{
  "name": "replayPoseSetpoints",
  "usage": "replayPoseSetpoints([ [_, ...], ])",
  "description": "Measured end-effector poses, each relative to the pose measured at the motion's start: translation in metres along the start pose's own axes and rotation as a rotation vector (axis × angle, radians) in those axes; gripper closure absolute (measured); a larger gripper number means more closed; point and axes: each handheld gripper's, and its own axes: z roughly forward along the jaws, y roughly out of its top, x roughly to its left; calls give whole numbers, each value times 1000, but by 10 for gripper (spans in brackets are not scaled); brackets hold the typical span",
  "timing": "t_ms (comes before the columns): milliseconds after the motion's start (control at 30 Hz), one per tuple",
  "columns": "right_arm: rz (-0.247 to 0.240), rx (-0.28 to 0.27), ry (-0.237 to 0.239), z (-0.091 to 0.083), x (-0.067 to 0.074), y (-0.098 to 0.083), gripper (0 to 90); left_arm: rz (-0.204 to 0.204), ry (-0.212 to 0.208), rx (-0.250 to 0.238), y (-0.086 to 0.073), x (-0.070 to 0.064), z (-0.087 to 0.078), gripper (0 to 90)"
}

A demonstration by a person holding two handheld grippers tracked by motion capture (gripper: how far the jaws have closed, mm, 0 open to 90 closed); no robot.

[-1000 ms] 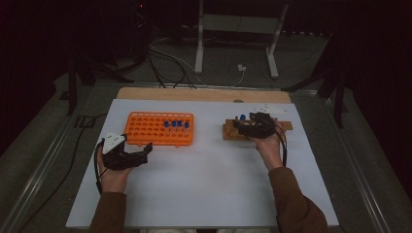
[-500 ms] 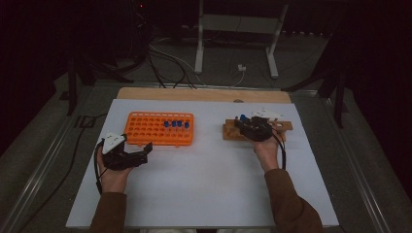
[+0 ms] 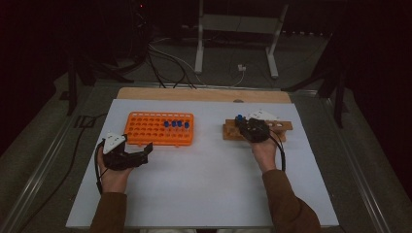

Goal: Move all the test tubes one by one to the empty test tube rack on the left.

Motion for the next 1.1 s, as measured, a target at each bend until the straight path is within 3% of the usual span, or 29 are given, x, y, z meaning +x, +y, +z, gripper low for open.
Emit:
replayPoseSetpoints([
  [533,-16,-23,-8,-7,1,7,773,0,1,1,0,0,0,6],
  [1100,-23,-70,4,-27,-2,22,773,-3,0,8,-2,0,1,6],
])
